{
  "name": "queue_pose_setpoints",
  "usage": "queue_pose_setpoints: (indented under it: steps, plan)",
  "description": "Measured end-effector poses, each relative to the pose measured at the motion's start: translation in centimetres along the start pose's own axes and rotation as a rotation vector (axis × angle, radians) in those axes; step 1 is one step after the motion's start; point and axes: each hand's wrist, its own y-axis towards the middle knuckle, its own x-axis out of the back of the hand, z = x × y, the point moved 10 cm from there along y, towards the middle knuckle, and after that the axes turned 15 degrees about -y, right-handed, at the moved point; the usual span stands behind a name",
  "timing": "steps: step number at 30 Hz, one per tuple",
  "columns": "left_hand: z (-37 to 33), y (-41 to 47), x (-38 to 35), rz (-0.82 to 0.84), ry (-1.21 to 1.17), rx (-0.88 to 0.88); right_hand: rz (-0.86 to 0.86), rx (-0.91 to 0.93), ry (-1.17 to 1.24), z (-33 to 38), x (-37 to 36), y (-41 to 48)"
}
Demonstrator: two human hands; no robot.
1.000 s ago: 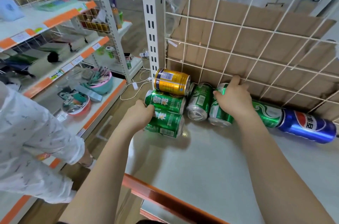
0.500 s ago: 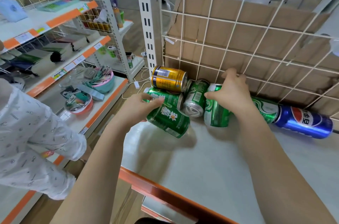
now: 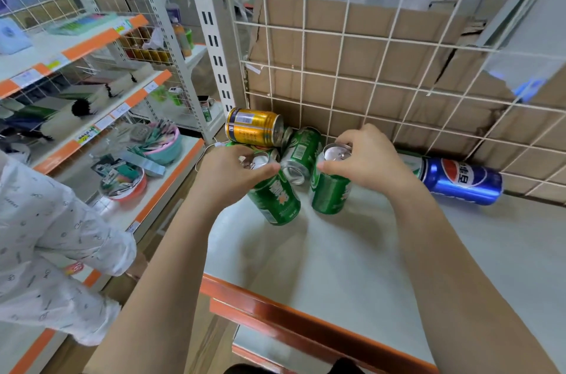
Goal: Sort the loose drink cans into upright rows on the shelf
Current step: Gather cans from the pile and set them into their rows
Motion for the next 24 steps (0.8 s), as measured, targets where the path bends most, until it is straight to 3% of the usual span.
queue_pose_setpoints:
  steps: [6,11,18,24]
  plan:
    - [-2.8,-1.6,-1.1,-0.056,0.232,-0.134,-0.188,-0.073,-0.092,-0.6,2.7,-2.8]
    - [-6.1,-3.4,-2.1,-0.060,0.181,-0.292,-0.309,-0.200,-0.103,-3.3,5.8,-6.8]
    - [-13.3,-7.9,-9.5,0.266,0.204,-0.538,-0.338,-0.401,-0.189,-8.3,9.0,-14.9]
    - [-19.8,-13.3,-16.1,0.390,0.158,-0.697,-0.377,-0.592,-0.127,-14.4,11.7,-24.2]
